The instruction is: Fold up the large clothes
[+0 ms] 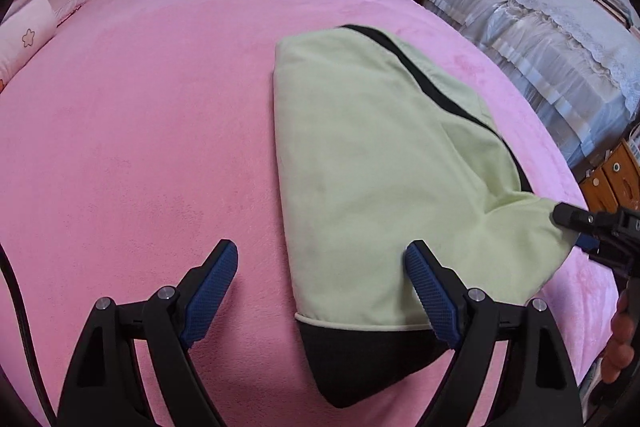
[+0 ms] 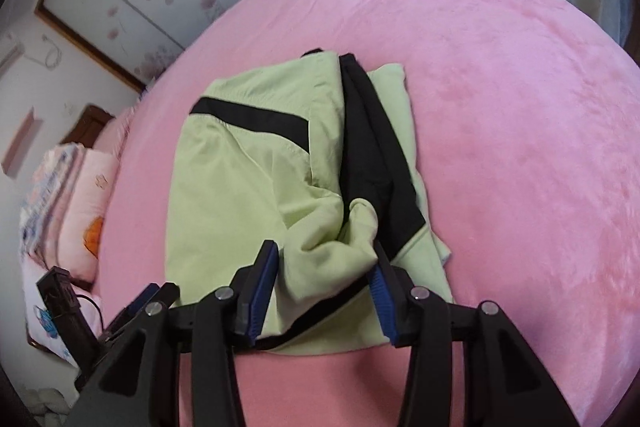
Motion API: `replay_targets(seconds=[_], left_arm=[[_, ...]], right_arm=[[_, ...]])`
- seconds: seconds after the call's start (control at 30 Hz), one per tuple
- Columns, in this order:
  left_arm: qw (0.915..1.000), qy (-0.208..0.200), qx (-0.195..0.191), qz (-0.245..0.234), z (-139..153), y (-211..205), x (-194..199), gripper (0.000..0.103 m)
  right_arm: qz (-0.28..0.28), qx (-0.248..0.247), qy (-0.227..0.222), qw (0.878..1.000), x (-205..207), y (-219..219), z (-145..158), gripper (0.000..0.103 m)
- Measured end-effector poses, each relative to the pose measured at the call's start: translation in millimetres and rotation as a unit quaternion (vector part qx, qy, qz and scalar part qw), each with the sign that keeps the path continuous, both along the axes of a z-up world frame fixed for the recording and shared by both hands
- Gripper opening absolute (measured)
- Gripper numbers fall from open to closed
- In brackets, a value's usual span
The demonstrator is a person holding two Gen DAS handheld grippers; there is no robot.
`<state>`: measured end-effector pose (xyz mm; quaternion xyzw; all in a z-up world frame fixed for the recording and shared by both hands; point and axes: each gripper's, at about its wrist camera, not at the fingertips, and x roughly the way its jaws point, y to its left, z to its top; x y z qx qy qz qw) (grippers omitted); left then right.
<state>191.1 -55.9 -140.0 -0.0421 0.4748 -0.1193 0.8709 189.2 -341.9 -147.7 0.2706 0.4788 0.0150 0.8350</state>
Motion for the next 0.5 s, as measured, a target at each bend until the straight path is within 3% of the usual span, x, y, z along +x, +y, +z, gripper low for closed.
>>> replay_targets(seconds=[0.2, 0.27, 0.3, 0.5], left_arm=[[0.9999, -0.001, -0.001, -0.013, -8, -7, -2, 0.085], [0.9998, -0.004, 0.005, -0.018, -10, -14, -1, 0.085], [0.9998, -0.003, 0.007, -0.02, -10, -16, -1, 0.085], [0.9996, -0.003, 0.004, -0.029, -6, -28, -5, 0.085]], right_arm=[[0.018, -0.057, 0.033, 0.998, 19, 4, -10, 0.045], [0.032, -0.076, 0.019, 0.996, 15, 5, -10, 0.029], [0.039, -0.087, 0.013, 0.995, 12, 6, -10, 0.01], [0.007, -0.07, -0.057, 0.996, -32, -7, 2, 0.005]])
